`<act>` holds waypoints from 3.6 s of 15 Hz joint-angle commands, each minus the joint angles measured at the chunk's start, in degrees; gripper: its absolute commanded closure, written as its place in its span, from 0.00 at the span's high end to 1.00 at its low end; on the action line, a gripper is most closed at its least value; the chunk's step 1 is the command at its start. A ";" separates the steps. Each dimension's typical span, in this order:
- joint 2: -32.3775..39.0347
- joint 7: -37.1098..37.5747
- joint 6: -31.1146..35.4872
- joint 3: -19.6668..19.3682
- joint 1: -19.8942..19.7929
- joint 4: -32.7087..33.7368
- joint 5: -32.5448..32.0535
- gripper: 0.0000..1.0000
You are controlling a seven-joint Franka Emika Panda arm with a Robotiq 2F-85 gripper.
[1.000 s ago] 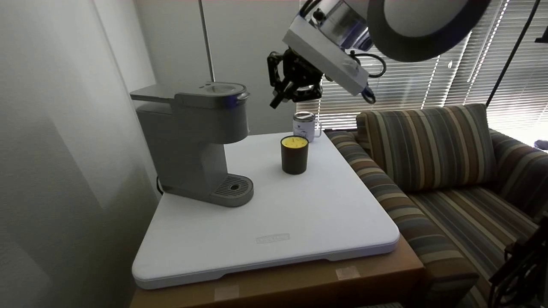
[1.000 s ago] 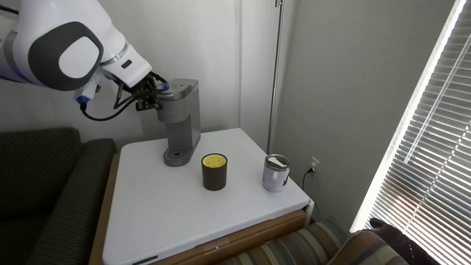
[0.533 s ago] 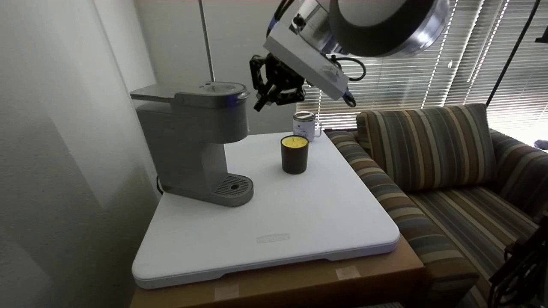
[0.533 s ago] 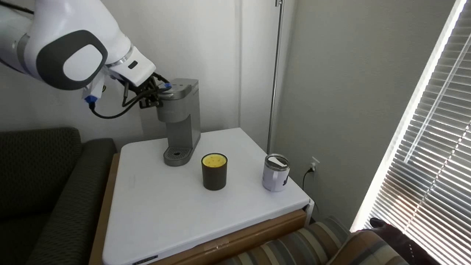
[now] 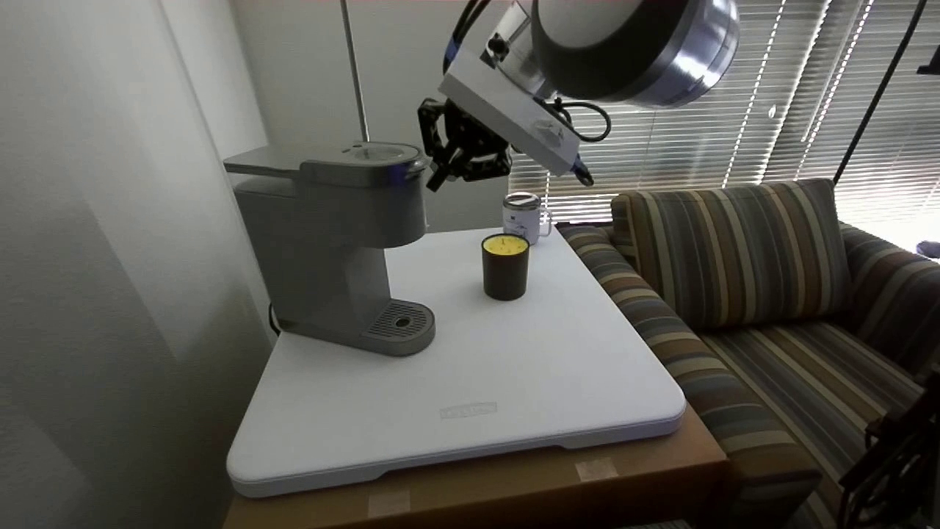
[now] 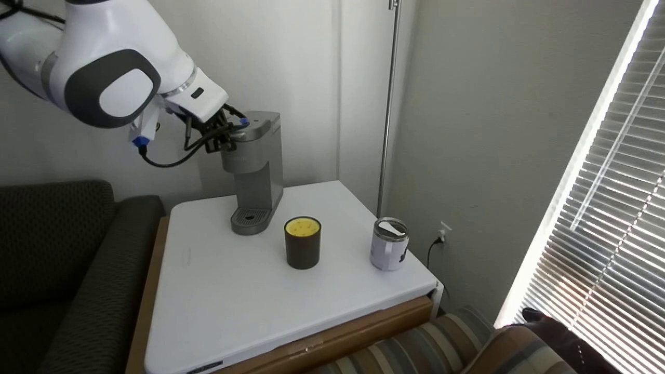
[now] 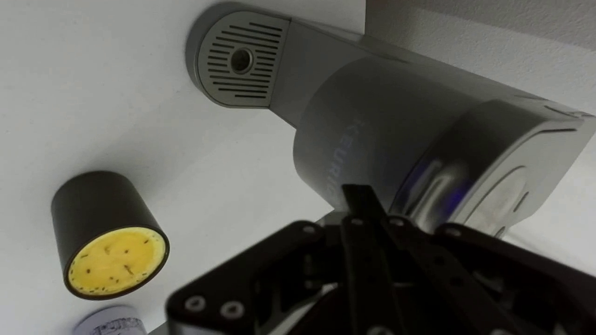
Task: Open the coffee machine chamber
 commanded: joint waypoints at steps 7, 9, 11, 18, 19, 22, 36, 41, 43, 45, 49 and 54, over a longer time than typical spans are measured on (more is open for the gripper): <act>-1.41 0.44 -0.45 -7.12 7.15 0.83 0.26 0.00; -1.55 -2.37 -0.24 -5.31 6.06 0.95 3.86 0.00; -1.66 -2.76 -0.04 -4.87 5.79 0.88 5.12 0.00; -2.79 -3.18 0.74 -5.64 6.57 0.58 6.12 0.00; -3.05 -1.13 0.80 -6.20 6.80 0.50 3.91 0.00; -4.38 -1.19 0.38 -6.83 7.39 1.00 3.32 0.00; -5.15 -1.37 -0.70 -7.39 7.59 4.09 2.75 0.00; -4.42 -1.48 -1.62 -7.51 7.63 7.41 1.74 0.00; -3.98 -1.49 -2.16 -7.24 7.63 8.99 1.18 0.00; -3.43 -1.53 -3.05 -6.84 7.57 10.58 0.47 0.00; -2.10 -1.54 -4.62 -5.67 7.39 13.40 -0.52 0.00; -1.09 -1.65 -6.27 -4.39 7.42 16.13 -1.38 0.00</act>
